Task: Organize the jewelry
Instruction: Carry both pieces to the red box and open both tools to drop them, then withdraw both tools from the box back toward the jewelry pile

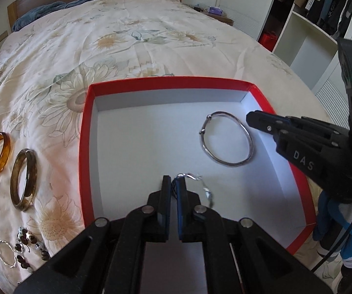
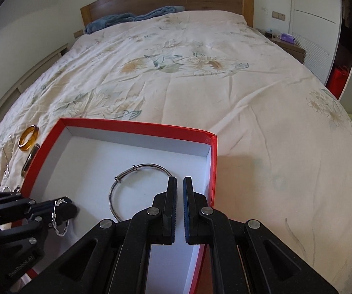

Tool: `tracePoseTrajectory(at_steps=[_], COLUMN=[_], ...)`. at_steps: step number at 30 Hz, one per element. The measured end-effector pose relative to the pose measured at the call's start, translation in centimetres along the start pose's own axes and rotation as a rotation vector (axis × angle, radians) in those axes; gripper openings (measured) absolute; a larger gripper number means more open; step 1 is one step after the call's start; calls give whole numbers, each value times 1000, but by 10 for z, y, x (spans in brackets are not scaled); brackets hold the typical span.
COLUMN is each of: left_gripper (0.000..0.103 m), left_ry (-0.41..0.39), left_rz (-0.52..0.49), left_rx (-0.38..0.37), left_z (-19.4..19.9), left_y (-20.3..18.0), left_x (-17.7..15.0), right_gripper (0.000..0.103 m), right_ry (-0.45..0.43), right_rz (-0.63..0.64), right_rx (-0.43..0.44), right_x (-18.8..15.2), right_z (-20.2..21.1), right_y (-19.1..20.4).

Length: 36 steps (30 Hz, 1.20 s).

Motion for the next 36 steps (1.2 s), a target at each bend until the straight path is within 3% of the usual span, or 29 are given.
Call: tracePoseTrajectory(at_steps=[3,5,12,14,18,22,26,36], left_gripper=[11,27,34,41,43,43,43,43], left_ry=[3,9,16,18,14,-40,-113,-193], left_rz=[-9,-34,-42,-39,-33,14,13,67], left_rx=[3,8,1,-1,-9,-46,-9,79], left_z=[1,0,9,17,37,74,124,226], left_y=[-1,-5,-10,-9,-4,6,13,49], left_x=[0,-1,-6,-9,-14,-27,-49,-133], right_gripper=[11,23,34,36,41,42,49,52], right_ry=[-7,-18,-82,-99,-125,-139,-169,-255], right_rz=[6,14,-1,-16,-48,-68,-57,-47], right_rx=[-9,-22,-60,-67,-69,-52,-39,46], right_x=[-1,-2,-12,-18,-34,-52,-71,-118], right_z=[6,16,73,94,131,161,195,273], right_y=[2,4,0,-2,-3,8,30,98])
Point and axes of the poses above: each gripper's, at about its wrist camera, not at the fingertips, and z roughly against the way its jaws point, y to its left, x to its top, the point moved 3 cm from there along -z, roughly the way its jaws point, and after that the axes turned 8 degrees about y, right-handed, at the moved point
